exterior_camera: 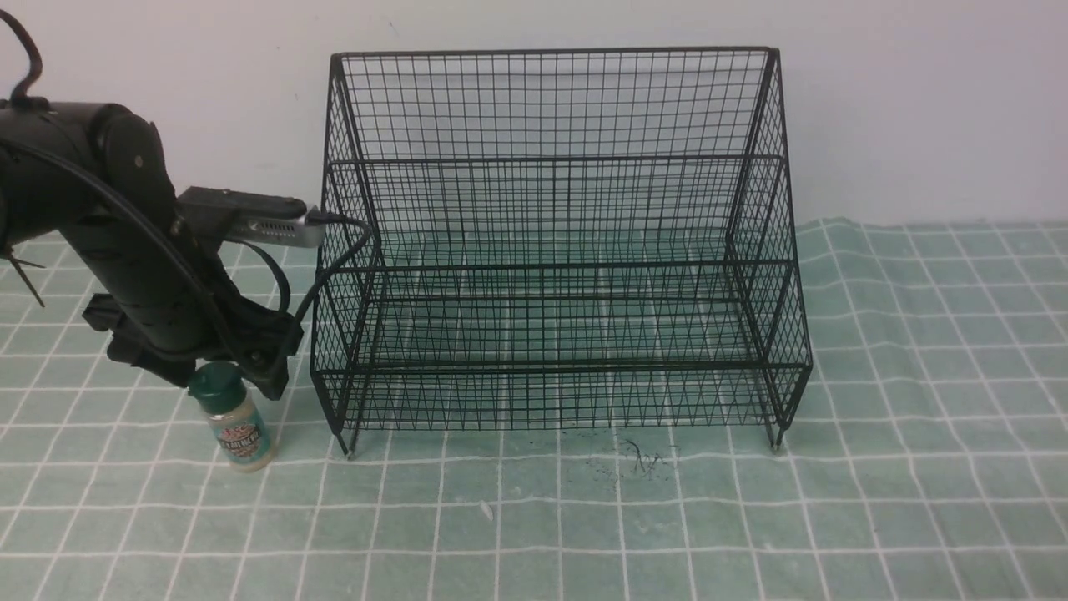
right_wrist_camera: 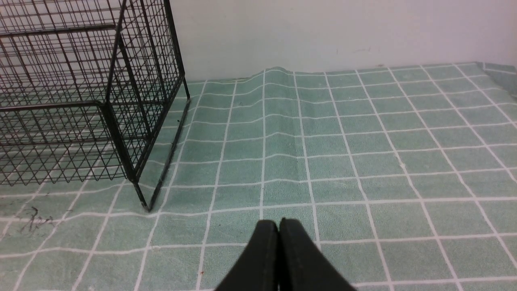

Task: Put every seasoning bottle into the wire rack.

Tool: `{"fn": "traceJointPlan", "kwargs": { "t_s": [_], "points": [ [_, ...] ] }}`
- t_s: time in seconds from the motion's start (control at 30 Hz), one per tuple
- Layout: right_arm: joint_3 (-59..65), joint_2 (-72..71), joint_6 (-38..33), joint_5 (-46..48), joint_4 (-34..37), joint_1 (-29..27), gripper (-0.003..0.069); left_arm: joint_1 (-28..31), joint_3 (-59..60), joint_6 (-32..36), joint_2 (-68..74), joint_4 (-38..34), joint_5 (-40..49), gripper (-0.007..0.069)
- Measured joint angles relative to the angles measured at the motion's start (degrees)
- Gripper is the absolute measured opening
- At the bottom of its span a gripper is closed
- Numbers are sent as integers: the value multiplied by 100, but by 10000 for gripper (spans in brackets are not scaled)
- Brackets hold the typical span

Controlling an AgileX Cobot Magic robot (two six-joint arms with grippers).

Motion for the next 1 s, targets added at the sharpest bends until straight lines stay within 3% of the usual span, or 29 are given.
{"fn": "traceJointPlan", "kwargs": {
  "t_s": [0.1, 0.23, 0.67, 1.0],
  "points": [
    [0, 0, 0, 0, 0, 0, -15, 0, 0, -23, 46, 10, 4, 552],
    [0, 0, 0, 0, 0, 0, -15, 0, -7, -82, 59, 62, 54, 311],
    [0, 0, 0, 0, 0, 0, -15, -44, -1043, -258, -1027, 729, 1699, 320],
    [0, 0, 0, 0, 0, 0, -15, -1334, -1973, -455, -1589, 228, 1827, 320]
  ]
}}
